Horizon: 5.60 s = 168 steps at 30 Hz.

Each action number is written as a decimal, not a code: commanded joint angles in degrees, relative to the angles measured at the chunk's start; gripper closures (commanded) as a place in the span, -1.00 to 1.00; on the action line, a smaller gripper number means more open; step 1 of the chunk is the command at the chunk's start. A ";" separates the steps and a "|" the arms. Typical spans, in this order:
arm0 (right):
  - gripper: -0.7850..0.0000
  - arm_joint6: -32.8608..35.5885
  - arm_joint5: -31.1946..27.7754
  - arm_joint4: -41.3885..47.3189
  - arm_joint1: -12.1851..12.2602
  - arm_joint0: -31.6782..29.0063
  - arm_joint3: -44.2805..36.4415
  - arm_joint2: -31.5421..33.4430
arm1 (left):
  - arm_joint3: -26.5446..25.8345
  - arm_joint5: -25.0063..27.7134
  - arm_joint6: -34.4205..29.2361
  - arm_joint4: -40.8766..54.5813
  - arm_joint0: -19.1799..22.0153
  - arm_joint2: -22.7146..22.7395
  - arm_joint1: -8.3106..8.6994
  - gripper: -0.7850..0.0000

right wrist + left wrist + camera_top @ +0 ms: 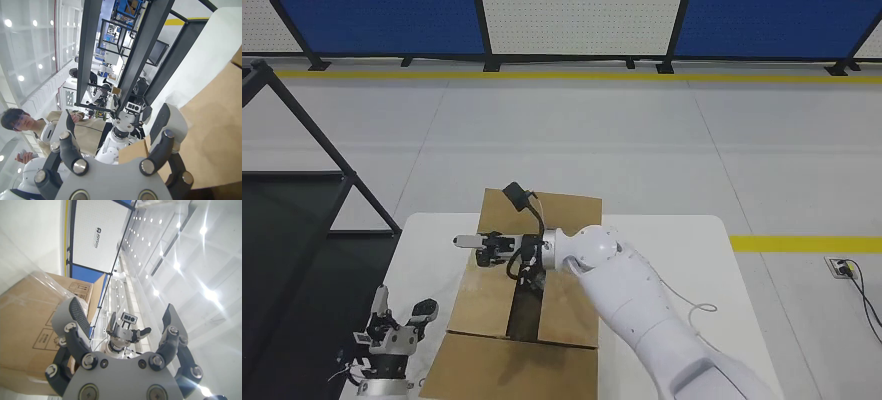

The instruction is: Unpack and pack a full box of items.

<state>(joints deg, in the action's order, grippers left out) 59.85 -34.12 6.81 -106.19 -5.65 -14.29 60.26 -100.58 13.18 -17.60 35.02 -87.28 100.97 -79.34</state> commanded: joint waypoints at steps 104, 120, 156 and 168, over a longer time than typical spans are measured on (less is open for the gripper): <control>-1.00 -8.44 -2.47 -9.52 21.57 -3.51 0.30 13.73 | -12.71 -19.45 -30.45 -0.38 -2.94 4.30 8.73 -1.00; -1.00 -6.23 -0.88 -0.96 21.67 -8.18 -1.12 15.68 | -10.57 -20.04 -28.00 -0.02 0.47 2.16 9.48 -1.00; -1.00 4.04 -6.28 9.63 19.33 -6.85 -1.94 14.55 | -6.85 -20.92 -25.41 1.09 1.87 0.66 10.56 -1.00; -1.00 9.81 -0.53 10.53 21.89 -9.56 -12.74 10.24 | -6.78 -22.22 -20.38 0.19 3.12 -2.31 10.69 -1.00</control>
<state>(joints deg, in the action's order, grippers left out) 69.25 -35.05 17.26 -84.50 -15.07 -26.39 70.86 -107.41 -8.92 -38.47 35.20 -84.24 98.87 -68.64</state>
